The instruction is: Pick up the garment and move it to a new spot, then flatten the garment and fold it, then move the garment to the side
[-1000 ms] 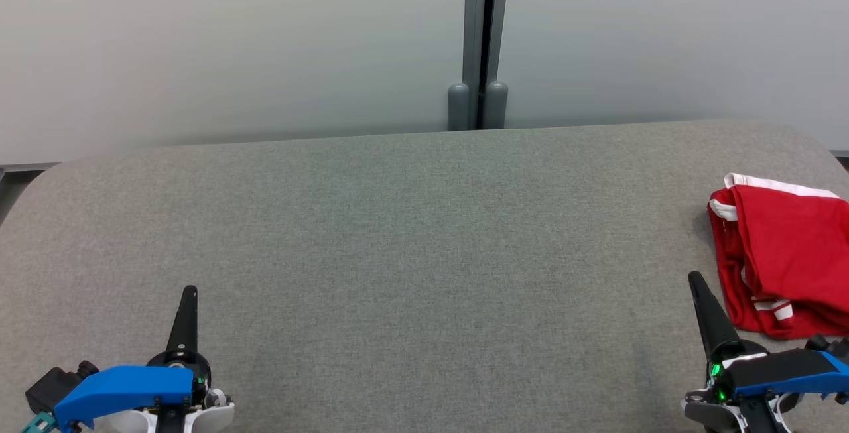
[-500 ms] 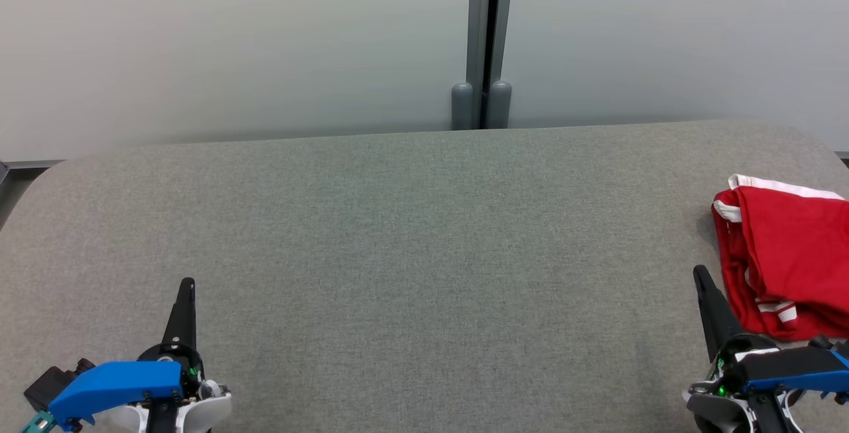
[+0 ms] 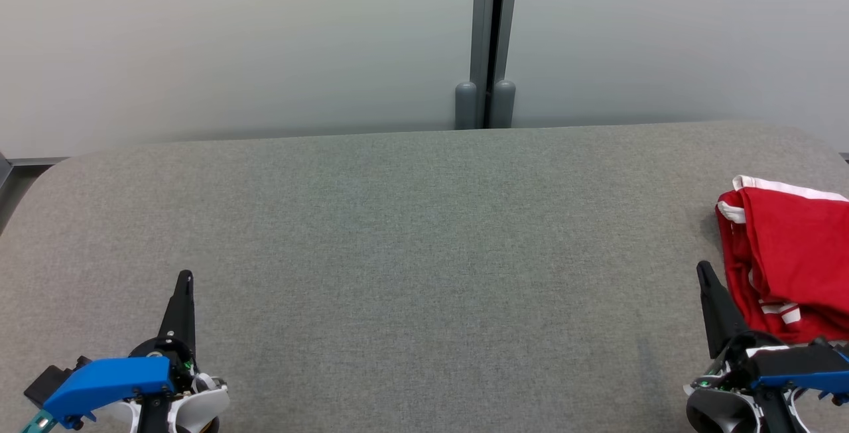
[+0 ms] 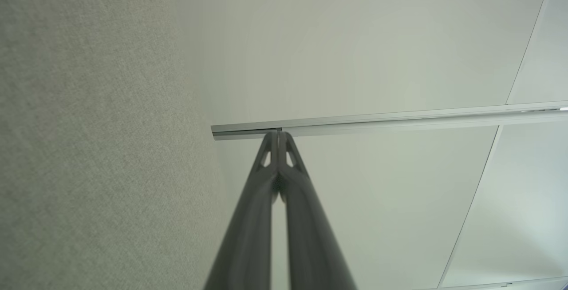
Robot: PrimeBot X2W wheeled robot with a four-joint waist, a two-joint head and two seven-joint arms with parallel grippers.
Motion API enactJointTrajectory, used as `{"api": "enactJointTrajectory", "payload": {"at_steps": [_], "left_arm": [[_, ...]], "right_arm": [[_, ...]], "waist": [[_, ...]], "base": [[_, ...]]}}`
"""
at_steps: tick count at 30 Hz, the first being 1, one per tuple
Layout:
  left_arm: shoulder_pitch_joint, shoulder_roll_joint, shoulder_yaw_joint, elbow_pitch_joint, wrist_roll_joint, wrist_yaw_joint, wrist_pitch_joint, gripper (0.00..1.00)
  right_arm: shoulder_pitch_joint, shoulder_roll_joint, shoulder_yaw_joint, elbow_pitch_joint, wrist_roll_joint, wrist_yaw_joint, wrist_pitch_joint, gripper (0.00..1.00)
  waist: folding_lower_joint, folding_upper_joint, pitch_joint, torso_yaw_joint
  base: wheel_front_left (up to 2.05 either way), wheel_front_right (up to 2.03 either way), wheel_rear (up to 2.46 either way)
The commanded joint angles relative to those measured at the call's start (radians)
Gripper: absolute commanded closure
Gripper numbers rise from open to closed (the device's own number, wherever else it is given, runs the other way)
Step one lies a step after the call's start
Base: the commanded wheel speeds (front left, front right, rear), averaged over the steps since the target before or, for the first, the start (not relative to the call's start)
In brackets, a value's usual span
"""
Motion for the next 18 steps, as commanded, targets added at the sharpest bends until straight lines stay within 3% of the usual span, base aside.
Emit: {"api": "enactJointTrajectory", "payload": {"at_steps": [1, 18], "left_arm": [[-0.02, -0.002, 0.01, -0.006, -0.017, -0.005, 0.006, 1.0], [-0.025, -0.009, 0.02, -0.008, -0.069, -0.01, 0.022, 1.0]], "right_arm": [[-0.011, 0.002, -0.005, 0.001, 0.021, 0.001, 0.005, 1.0], [-0.017, 0.003, -0.009, 0.004, 0.082, 0.001, 0.009, 1.0]], "waist": [[0.0, 0.0, 0.0, 0.001], [-0.0001, 0.0, 0.001, 0.006]], "base": [[0.0, 0.0, 0.0], [0.0, 0.0, 0.0]]}}
